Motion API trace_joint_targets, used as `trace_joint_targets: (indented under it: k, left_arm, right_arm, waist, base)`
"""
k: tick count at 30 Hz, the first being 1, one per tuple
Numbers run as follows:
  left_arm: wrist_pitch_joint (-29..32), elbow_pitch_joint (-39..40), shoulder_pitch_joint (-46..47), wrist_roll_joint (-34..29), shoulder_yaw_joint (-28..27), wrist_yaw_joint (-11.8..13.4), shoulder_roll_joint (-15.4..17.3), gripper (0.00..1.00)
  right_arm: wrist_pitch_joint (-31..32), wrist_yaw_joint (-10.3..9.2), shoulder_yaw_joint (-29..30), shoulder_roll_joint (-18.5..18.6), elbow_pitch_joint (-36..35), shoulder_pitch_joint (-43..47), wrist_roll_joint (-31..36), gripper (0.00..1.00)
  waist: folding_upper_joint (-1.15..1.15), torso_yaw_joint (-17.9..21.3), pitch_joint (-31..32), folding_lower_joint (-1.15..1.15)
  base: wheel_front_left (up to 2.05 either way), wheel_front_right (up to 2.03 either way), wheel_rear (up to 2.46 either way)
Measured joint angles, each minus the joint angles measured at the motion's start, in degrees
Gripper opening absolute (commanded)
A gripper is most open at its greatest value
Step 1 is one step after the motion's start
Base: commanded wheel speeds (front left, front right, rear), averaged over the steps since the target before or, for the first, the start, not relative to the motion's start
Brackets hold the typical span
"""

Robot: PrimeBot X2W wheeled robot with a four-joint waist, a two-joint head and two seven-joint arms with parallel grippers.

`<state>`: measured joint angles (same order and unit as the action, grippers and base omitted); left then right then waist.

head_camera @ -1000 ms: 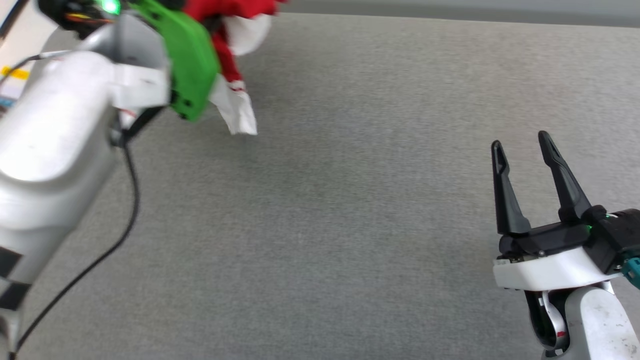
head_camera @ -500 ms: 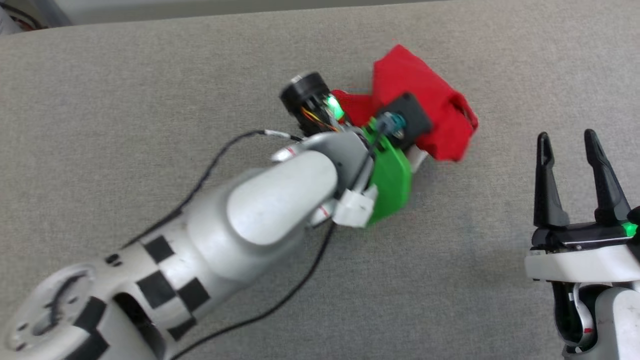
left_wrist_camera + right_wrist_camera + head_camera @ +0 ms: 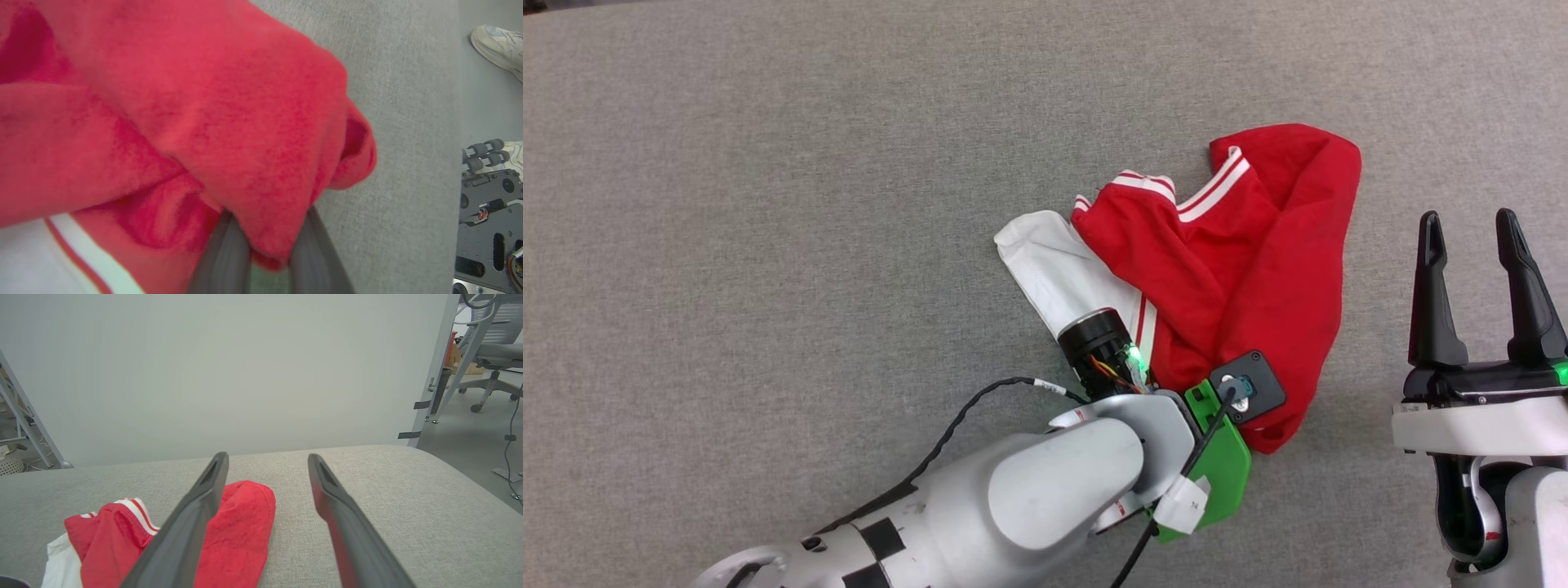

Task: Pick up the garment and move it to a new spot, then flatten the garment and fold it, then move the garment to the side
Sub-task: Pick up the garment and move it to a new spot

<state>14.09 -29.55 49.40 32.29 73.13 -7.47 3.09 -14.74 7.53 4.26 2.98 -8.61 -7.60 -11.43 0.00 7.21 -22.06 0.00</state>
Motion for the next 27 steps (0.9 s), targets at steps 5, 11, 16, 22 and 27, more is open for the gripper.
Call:
trace_joint_targets:
  k: [5,11,16,22,27]
  left_arm:
    - [-8.72,0.42,0.88,2.3,0.3,-0.02,-0.08,1.0]
    - [-19.19,0.59,2.48,5.78,-1.62,1.07,-0.11,1.0]
    - [-25.05,-0.18,3.62,6.52,-5.16,5.37,-0.13,1.0]
    - [-28.4,-0.45,2.57,6.52,-11.99,11.61,3.01,1.0]
    - [-28.75,3.57,-3.0,5.67,-20.97,16.94,7.66,1.0]
  right_arm:
    - [0.0,0.0,-0.32,-0.05,0.75,0.1,0.16,1.0]
    - [0.0,0.0,0.05,-0.08,1.72,1.8,0.26,1.0]
    - [0.0,0.0,0.09,-0.1,2.04,3.86,0.57,1.0]
    - [0.0,0.0,-0.22,-0.13,2.23,5.78,0.57,1.0]
    - [0.0,0.0,-0.36,-0.13,2.23,6.67,0.4,1.0]
  waist:
    - [0.0,-1.56,2.05,0.0]
    - [0.0,-2.9,5.56,0.0]
    - [0.0,-4.31,8.82,0.0]
    - [0.0,-6.12,12.28,0.0]
    - [0.0,-8.01,14.06,0.0]
  base:
    - [0.0,0.0,0.0]
    - [0.0,0.0,0.0]
    - [0.0,0.0,0.0]
    - [0.0,0.0,0.0]
    - [0.0,0.0,0.0]
